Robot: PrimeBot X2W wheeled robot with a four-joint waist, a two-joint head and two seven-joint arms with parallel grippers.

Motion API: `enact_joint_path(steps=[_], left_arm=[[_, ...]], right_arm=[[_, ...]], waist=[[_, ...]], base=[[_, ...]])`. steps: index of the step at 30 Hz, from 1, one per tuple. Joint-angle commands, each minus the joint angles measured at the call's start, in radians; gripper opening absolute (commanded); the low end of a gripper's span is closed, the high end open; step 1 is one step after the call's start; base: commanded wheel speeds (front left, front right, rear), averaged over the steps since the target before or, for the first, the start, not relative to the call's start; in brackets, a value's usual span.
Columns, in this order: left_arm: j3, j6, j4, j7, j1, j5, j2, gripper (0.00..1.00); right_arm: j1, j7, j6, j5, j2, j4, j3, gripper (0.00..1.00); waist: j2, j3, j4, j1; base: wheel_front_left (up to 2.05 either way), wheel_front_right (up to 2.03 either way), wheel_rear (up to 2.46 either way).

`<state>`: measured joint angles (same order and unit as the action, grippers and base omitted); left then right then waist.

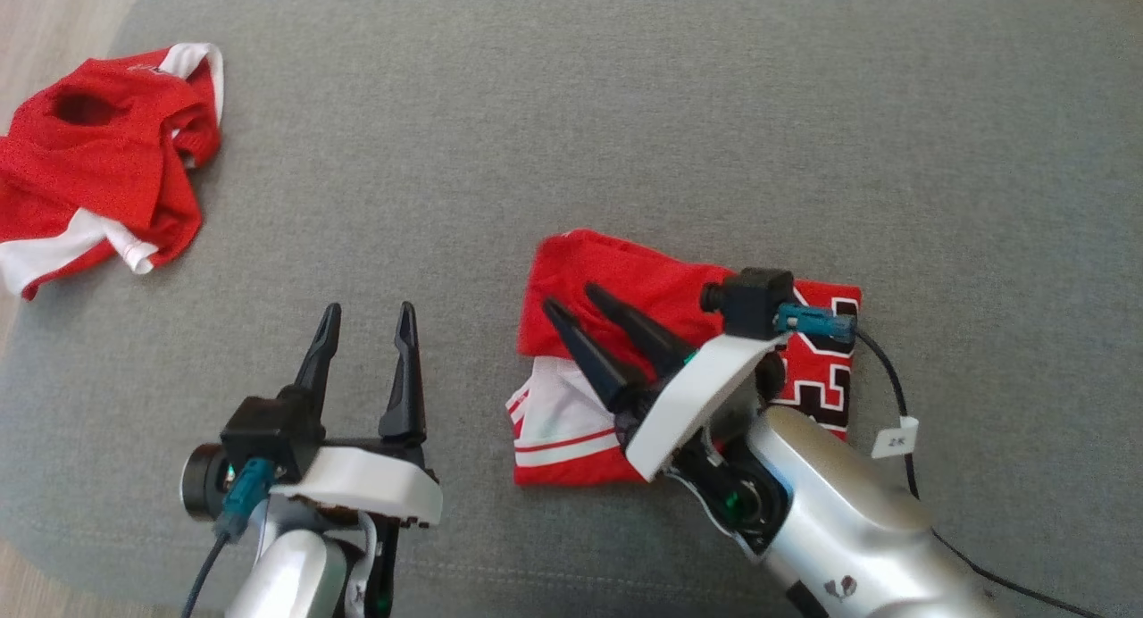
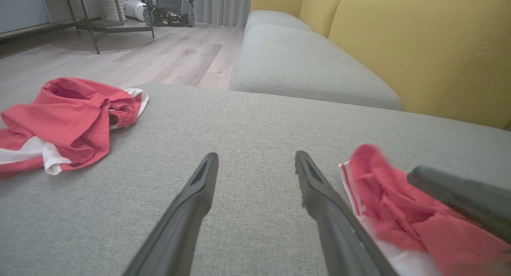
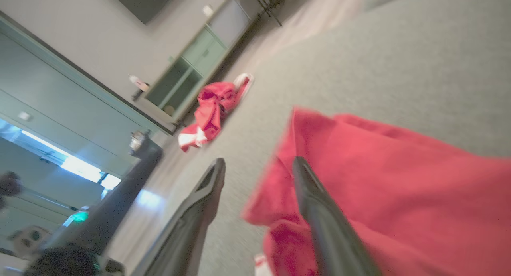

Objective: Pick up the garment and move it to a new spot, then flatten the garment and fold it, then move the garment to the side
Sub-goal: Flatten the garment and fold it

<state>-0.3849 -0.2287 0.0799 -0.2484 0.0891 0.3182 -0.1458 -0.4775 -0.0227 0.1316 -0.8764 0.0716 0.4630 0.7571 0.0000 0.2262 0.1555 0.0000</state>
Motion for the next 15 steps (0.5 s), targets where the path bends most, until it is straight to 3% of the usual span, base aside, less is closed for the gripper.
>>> enact_joint_path(steps=[1,8,15], left_arm=[[0.033,0.002,-0.022,-0.011,0.044,-0.005,0.000,1.00],[0.045,0.001,-0.018,-0.012,0.044,-0.008,-0.003,1.00],[0.060,-0.004,-0.025,-0.013,0.027,-0.011,-0.011,1.00]], right_arm=[[-0.039,0.048,-0.001,-0.048,-0.021,-0.065,0.033,1.00],[-0.093,0.180,-0.001,-0.055,-0.016,-0.095,0.009,1.00],[-0.053,0.248,-0.001,0.051,0.117,-0.121,-0.174,1.00]], waist=[[0.0000,-0.001,-0.008,0.0000],[0.0000,-0.017,-0.044,0.0000],[0.0000,-0.044,-0.091,0.0000]], base=[[0.00,0.00,0.00],[0.00,0.00,0.00],[0.00,0.00,0.00]])
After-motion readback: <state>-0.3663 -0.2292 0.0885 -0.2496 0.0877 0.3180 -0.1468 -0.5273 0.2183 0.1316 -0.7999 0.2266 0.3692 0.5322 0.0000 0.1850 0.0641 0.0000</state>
